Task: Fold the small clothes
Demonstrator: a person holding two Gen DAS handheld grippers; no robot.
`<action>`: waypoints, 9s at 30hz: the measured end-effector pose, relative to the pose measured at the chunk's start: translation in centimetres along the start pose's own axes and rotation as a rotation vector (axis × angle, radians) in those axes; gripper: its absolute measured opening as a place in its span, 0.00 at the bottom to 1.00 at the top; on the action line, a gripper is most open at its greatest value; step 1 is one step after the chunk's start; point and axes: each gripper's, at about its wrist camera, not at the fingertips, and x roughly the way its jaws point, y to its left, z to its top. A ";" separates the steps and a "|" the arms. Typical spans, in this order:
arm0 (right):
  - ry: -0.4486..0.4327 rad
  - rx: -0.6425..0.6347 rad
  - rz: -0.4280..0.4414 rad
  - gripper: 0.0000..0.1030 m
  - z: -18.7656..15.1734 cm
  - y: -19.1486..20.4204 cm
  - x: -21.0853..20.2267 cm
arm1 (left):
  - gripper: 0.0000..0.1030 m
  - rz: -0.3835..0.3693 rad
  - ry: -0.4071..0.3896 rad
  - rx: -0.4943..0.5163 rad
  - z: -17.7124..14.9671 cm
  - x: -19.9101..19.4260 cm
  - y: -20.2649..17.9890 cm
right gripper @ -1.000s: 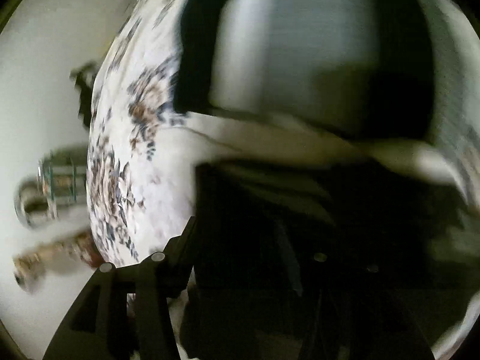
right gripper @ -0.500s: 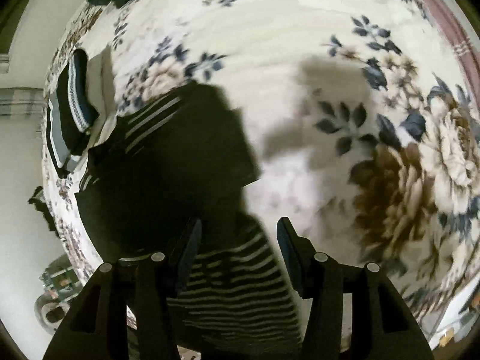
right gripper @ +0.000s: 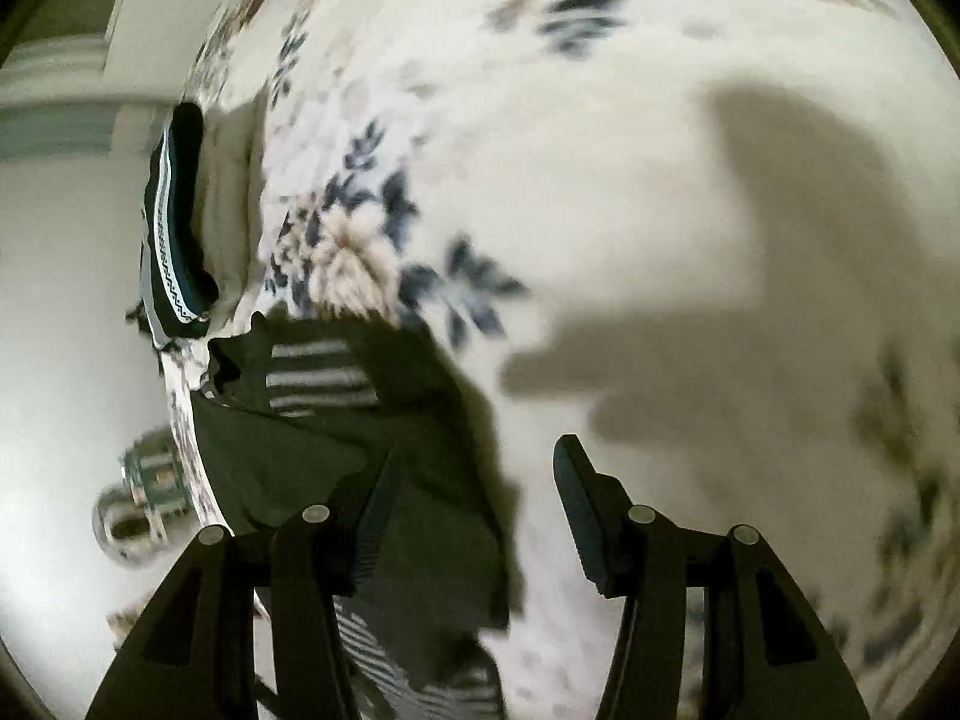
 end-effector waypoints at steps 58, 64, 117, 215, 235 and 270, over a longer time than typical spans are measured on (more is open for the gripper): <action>0.016 -0.186 -0.186 0.03 4.6 5.2 2.9 | 0.04 -0.218 -0.077 0.498 -21.3 -13.6 -12.7; 0.108 -0.109 -0.150 0.07 5.6 3.9 5.6 | 0.04 -0.262 -0.051 0.431 -19.9 -11.9 -11.8; 0.203 -0.176 -0.244 0.56 -5.7 49.1 27.2 | 0.60 -0.654 0.168 -0.492 -1.8 2.2 36.1; -0.195 0.231 0.086 0.46 -1.8 26.6 16.8 | 0.57 -0.891 -0.011 0.245 41.7 5.4 8.4; 0.197 0.261 0.093 0.56 -40.6 20.8 18.4 | 0.62 -0.708 0.260 0.087 8.2 -1.0 26.8; 0.288 0.280 0.120 0.41 -52.7 22.1 29.7 | 0.16 -0.781 0.263 0.025 -1.4 3.1 28.6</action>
